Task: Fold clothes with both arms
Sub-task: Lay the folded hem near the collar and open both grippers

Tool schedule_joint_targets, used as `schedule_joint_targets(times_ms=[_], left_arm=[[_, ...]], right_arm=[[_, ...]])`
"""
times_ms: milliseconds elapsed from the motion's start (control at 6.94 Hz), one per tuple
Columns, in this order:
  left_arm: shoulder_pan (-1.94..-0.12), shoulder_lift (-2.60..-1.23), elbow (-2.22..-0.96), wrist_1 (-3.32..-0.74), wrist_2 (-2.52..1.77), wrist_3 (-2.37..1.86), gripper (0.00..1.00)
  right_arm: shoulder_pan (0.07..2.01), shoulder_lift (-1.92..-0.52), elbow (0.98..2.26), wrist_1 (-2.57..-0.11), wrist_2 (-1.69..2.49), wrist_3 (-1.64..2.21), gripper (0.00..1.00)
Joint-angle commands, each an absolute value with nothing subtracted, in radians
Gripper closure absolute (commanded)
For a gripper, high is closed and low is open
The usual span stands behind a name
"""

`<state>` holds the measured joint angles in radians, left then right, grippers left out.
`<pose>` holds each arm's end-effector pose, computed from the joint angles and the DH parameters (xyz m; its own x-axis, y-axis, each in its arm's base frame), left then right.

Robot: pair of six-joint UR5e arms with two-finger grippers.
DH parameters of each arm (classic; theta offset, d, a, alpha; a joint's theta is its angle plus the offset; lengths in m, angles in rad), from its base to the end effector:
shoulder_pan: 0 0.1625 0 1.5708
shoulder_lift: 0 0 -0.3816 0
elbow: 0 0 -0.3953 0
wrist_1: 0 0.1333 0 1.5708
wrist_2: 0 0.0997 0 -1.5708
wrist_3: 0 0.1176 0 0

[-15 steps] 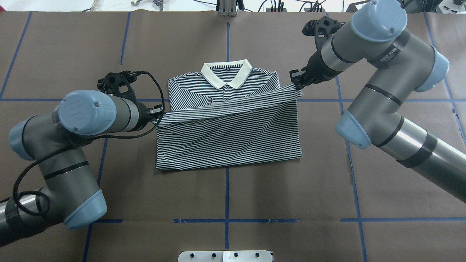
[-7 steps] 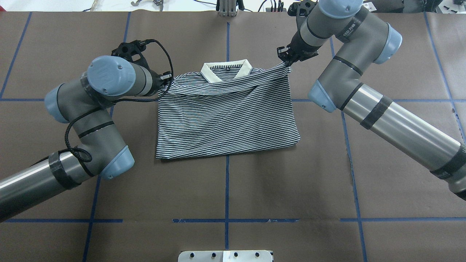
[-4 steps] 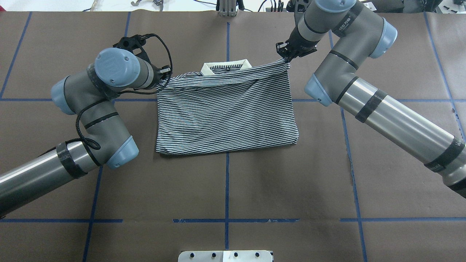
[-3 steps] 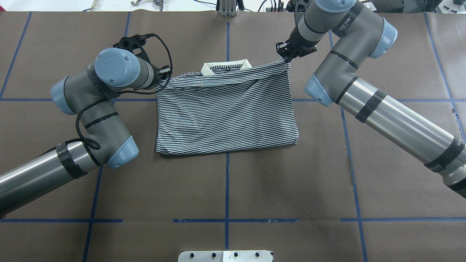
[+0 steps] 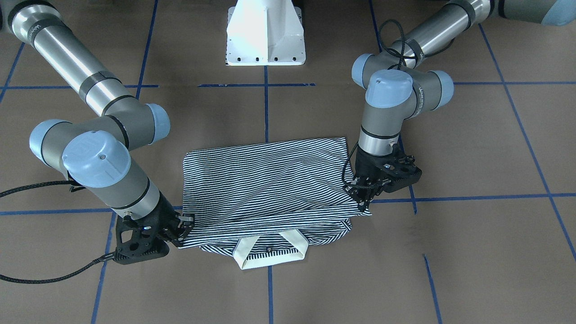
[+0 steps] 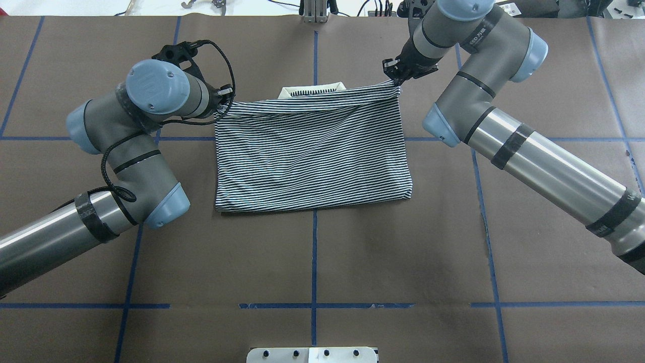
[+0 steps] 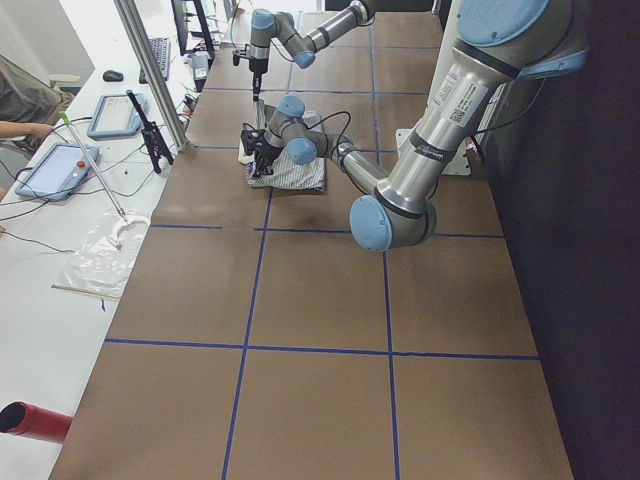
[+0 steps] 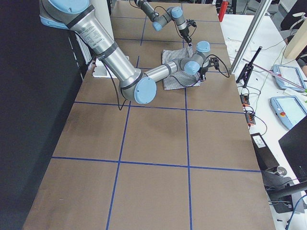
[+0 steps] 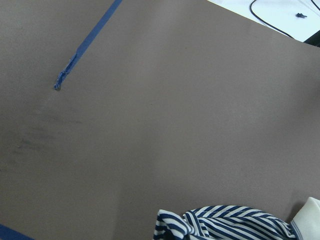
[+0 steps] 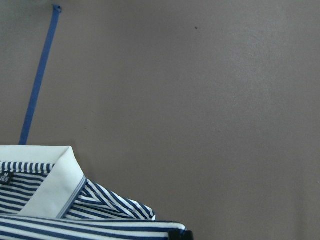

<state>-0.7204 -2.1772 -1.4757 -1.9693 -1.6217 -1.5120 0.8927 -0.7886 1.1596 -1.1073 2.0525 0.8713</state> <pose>0.4542 -0.5681 0.2760 0.4975 -0.3586 -0.7899 0.6004 0.7995 0.0152 -0.4289 -0.6581 0.2860 0.6280 -0.1299 0.7673 -0.0921 0.9666 0.2390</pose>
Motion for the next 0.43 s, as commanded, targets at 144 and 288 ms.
schedule_joint_targets(times_ms=[144, 288], left_arm=[[-0.719, -2.184, -1.476, -1.970, -1.623, -1.511, 1.00], [-0.719, -2.184, -1.474, -1.970, -1.623, -1.511, 1.00]], right_arm=[[0.890, -0.784, 1.160, -1.095, 2.052, 0.871, 1.00], [0.888, -0.785, 1.163, -1.080, 2.052, 0.877, 1.00]])
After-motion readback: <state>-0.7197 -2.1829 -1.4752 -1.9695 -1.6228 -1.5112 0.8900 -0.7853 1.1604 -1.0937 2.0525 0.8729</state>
